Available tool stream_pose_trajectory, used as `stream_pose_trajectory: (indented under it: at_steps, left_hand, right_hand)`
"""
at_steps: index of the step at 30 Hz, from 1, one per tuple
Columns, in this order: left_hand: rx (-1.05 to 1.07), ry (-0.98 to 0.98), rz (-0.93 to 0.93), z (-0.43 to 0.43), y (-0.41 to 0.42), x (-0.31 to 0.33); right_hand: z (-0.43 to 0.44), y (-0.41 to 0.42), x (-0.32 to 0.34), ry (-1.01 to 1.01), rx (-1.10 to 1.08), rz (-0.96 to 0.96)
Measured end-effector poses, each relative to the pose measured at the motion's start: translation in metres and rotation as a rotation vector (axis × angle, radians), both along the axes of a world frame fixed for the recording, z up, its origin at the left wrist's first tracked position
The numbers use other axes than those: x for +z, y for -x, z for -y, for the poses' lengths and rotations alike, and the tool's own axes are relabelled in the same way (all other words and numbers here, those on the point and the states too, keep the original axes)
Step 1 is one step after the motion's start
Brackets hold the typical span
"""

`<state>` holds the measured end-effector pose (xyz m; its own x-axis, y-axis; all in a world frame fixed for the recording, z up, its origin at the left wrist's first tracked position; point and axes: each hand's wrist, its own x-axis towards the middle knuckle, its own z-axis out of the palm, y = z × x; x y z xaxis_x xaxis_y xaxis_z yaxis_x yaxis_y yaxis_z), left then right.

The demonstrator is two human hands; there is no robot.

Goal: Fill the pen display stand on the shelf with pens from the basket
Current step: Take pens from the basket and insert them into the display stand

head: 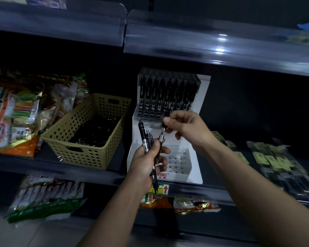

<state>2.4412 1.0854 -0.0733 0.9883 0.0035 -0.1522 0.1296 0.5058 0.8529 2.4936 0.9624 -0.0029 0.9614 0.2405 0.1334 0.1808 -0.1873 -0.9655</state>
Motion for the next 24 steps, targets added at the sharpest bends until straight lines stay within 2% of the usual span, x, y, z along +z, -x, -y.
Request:
stream_pose_trajectory:
  at_steps: [4,7,10,18,24]
  left_hand:
    - [-0.017,0.027,0.002,0.001,-0.002,-0.001]
    - [-0.02,0.032,0.027,0.001,-0.002,-0.002]
    - [-0.027,0.035,0.026,0.003,0.0,-0.001]
    - [-0.036,0.003,-0.041,0.003,-0.002,-0.003]
    - [-0.058,0.136,-0.107,0.005,-0.004,-0.001]
  right_hand:
    - [0.003,-0.002,-0.001,-0.124,0.0,-0.075]
    - [0.004,0.0,-0.005,-0.102,0.075,-0.155]
    - [0.005,0.0,-0.004,-0.087,0.062,-0.156]
    - [0.028,-0.015,0.02,-0.3,-0.398,0.064]
    - [0.038,-0.028,0.015,-0.311,-0.624,0.189]
